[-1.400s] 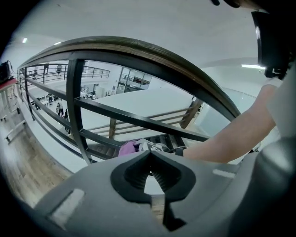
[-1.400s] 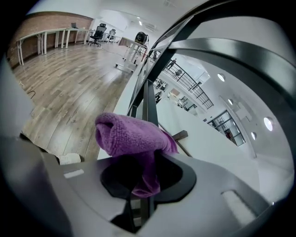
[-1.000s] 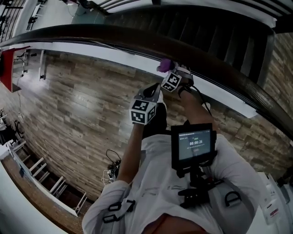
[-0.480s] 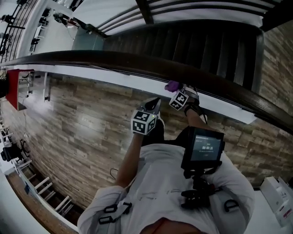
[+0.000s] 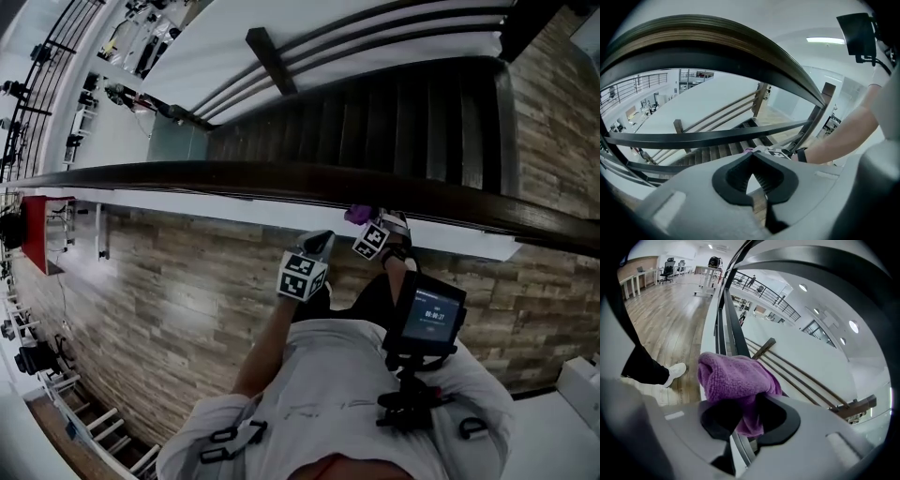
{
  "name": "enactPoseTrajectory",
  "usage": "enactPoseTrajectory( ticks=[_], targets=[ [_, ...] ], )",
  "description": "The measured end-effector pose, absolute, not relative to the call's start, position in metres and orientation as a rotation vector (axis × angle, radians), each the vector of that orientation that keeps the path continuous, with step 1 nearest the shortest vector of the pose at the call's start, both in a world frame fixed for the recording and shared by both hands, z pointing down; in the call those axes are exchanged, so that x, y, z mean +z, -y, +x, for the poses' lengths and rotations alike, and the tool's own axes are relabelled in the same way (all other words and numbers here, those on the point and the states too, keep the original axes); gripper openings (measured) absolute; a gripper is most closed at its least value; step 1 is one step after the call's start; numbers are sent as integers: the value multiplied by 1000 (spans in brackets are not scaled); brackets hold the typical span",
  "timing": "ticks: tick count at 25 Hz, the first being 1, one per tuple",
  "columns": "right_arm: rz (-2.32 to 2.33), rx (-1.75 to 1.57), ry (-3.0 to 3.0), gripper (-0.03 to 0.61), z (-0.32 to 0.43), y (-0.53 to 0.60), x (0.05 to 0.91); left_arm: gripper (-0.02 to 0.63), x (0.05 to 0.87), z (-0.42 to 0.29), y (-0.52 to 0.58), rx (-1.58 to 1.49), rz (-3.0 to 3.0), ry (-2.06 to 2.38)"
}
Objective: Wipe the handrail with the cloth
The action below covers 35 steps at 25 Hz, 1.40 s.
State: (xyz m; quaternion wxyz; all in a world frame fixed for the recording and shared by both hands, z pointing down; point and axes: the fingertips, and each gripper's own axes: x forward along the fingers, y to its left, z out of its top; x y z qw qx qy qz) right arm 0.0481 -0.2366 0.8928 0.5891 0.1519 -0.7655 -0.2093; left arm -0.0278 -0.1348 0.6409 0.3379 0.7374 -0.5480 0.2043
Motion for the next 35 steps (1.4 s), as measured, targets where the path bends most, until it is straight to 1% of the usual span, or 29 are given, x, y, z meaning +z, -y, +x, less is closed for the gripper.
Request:
enactPoseTrajectory(
  ticks=[11,18,22,28,33,35],
  targets=[
    [448,-418,1769,103,161,265,892,0,642,87,183,592,2065,1263],
    [502,-456,1742,103,217,286,887,0,650,152,209,643,2137,1138],
    [565,-438,1705,104,271,298,889,0,662,192,219,662,2159,1072],
    [648,-429,1646,110,345,323,878,0,672,232,237,651,2187,1000],
    [744,-366,1556,110,428,350,869,0,681,266,254,665,2209,935],
    [782,-346,1515,109,473,363,867,0,687,291,260,672,2224,903]
  ],
)
